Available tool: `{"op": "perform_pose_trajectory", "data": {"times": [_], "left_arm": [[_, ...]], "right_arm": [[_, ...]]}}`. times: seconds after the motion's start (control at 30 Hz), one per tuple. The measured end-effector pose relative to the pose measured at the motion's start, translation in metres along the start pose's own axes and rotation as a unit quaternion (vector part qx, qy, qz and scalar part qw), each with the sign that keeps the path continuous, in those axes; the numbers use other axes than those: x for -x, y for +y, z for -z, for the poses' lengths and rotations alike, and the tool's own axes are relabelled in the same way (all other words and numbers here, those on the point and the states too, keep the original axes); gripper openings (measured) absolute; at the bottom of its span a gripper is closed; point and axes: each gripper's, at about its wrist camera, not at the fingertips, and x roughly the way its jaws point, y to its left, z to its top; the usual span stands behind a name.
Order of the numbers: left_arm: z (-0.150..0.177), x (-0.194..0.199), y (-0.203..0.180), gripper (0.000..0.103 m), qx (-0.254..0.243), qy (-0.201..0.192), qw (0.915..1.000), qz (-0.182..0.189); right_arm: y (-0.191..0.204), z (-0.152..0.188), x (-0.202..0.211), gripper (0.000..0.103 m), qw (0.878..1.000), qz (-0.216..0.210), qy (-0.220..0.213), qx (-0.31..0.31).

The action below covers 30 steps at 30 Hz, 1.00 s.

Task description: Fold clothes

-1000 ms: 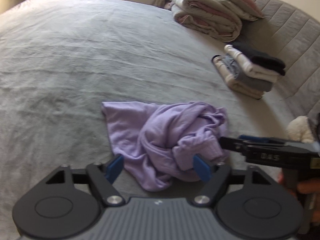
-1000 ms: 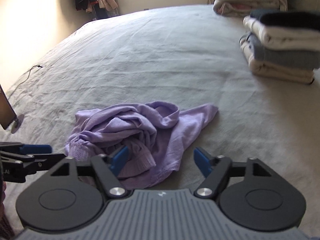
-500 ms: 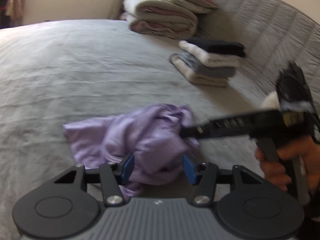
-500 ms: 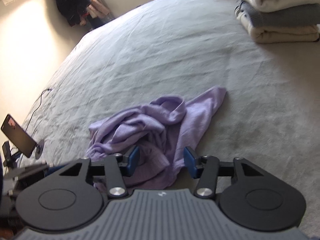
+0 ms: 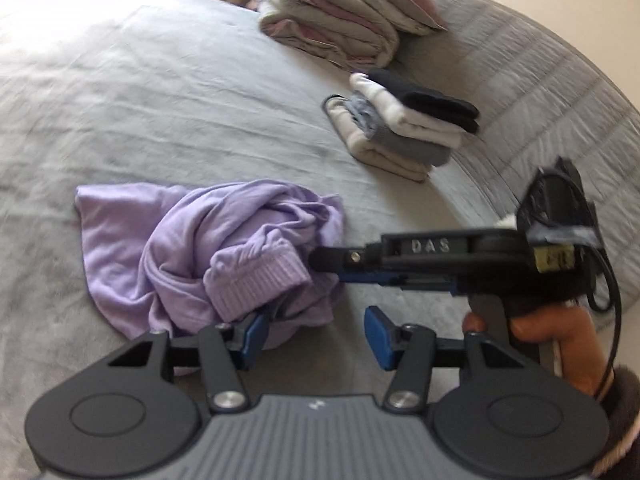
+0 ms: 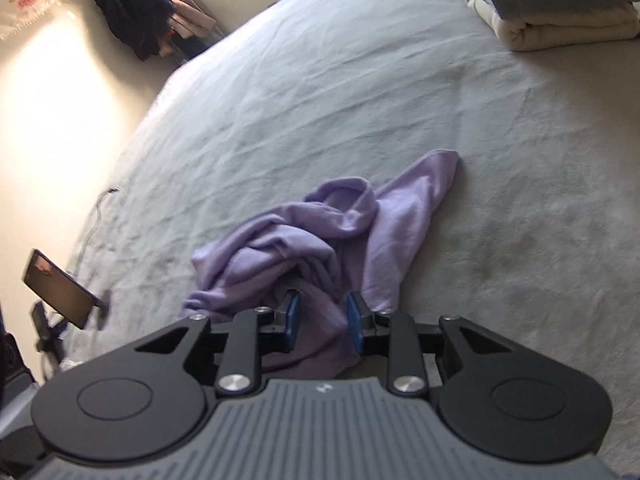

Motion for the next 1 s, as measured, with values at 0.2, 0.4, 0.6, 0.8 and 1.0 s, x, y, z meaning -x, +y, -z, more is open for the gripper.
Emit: {"op": "perform_pose_trajectory", "data": {"times": [0.2,0.4,0.6,0.8,1.0], "left_arm": [[0.001,0.003,0.003,0.053,0.034,-0.042,0.9984,-0.013],[-0.002,0.014,0.013,0.052,0.068,-0.076,0.9939,-0.042],[-0.005,0.016,0.023,0.041,0.096,-0.09,0.9894,-0.062],[-0.005,0.02,0.028,0.014,0.103,-0.094,0.9871,-0.078],[-0.009,0.028,0.03,0.006,0.091,-0.076,0.9864,-0.114]], "right_arm": [[-0.001,0.003,-0.001,0.018,1.0,-0.014,0.008,-0.006],[0.003,0.006,0.006,0.011,0.998,-0.053,0.016,-0.005],[0.012,0.012,0.009,0.01,0.997,-0.076,0.028,0.012],[0.017,0.017,0.011,0.01,0.995,-0.095,0.036,0.02],[0.022,0.016,0.013,0.012,0.995,-0.091,0.035,0.036]]}}
